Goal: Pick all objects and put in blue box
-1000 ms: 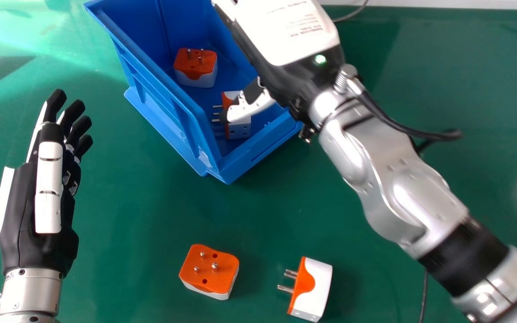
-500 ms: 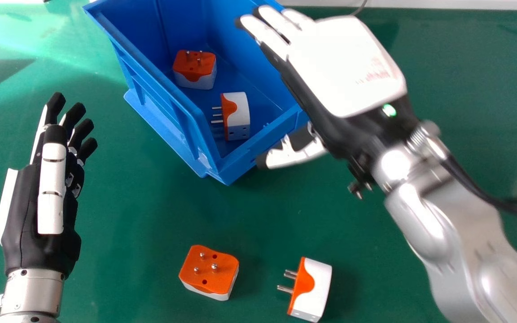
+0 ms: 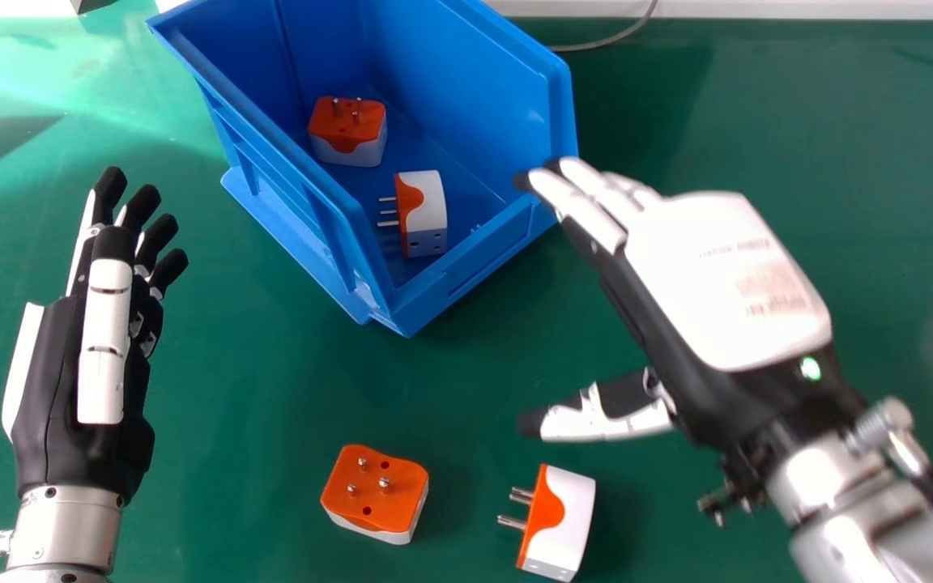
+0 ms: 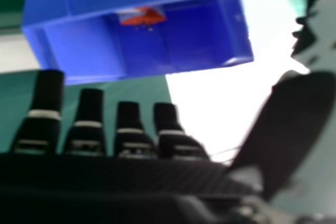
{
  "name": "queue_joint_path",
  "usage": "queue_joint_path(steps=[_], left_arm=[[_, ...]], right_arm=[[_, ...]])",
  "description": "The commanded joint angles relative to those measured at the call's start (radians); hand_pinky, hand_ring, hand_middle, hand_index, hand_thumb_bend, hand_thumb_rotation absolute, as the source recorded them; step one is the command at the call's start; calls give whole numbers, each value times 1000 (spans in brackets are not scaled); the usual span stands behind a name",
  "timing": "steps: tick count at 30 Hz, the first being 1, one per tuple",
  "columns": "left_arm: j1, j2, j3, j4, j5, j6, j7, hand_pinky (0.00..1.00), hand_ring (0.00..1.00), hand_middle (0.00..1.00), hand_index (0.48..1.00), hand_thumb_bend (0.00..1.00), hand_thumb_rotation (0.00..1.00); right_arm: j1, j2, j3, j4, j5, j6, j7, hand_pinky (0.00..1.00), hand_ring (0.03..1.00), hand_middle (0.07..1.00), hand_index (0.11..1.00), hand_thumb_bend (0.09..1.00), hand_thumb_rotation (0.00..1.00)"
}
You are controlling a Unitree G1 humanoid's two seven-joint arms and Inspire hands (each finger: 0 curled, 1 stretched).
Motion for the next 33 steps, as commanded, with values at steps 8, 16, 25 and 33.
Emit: queue_joint_path(steps=[8, 16, 25, 33], left_arm=[[23, 3, 5, -16, -5, -27, -13, 915, 945, 965, 977, 528, 915], [32, -13, 2, -10, -18, -23, -14, 898, 936, 955, 969, 500, 905], [36, -16, -2, 0, -8, -45, -16, 902, 934, 952, 960, 440, 916], [43, -12, 3, -1, -19, -44, -21, 894, 929, 948, 956, 430, 902]], right_arm=[[190, 17, -35, 9, 71, -132, -136, 727, 881, 934, 921, 688, 397], [278, 44, -28, 63, 65, -194, -221, 716, 869, 923, 913, 703, 446], [312, 50, -37, 91, 98, -219, -225, 693, 854, 910, 891, 743, 476], [320, 56, -46, 127, 126, -235, -229, 698, 854, 904, 888, 779, 431]])
